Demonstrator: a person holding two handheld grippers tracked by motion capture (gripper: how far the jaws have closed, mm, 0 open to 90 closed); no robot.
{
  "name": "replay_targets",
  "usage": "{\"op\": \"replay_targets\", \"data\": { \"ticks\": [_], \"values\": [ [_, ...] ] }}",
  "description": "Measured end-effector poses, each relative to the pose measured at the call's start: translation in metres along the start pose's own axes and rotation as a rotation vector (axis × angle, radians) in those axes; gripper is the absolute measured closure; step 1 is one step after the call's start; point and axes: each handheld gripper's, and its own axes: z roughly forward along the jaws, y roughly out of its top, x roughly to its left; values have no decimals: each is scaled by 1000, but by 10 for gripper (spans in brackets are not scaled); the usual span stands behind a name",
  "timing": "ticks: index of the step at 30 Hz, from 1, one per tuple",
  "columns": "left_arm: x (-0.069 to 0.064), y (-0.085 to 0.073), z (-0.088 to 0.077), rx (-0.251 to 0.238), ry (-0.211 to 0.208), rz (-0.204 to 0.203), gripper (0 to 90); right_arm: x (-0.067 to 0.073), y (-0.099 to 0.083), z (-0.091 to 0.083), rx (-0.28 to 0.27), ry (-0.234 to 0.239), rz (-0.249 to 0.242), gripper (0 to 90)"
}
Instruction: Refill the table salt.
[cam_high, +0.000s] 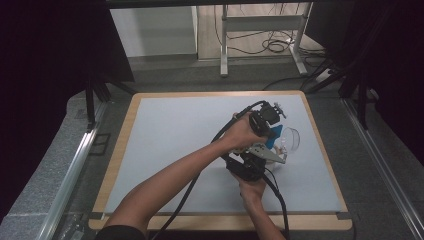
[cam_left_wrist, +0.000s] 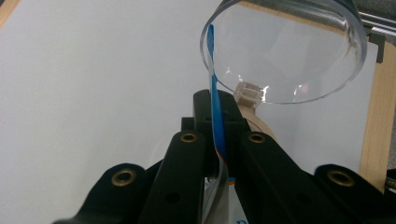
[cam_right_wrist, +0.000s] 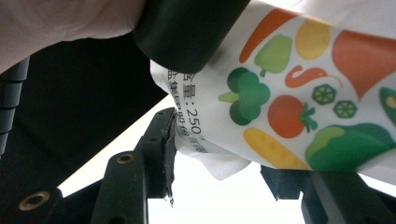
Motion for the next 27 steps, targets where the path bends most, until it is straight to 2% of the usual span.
{"op": "replay_targets", "data": {
  "ticks": [11, 14, 27],
  "values": [
    [0, 0, 3, 6, -5, 2, 900, -1, -2, 0, 0, -4, 8, 511],
    [2, 0, 4, 12, -18, -3, 900, -1, -2, 1, -4, -3, 17, 510],
    [2, 1, 2, 8, -17, -1, 900, 0, 0, 1, -8, -2, 7, 510]
  ]
}}
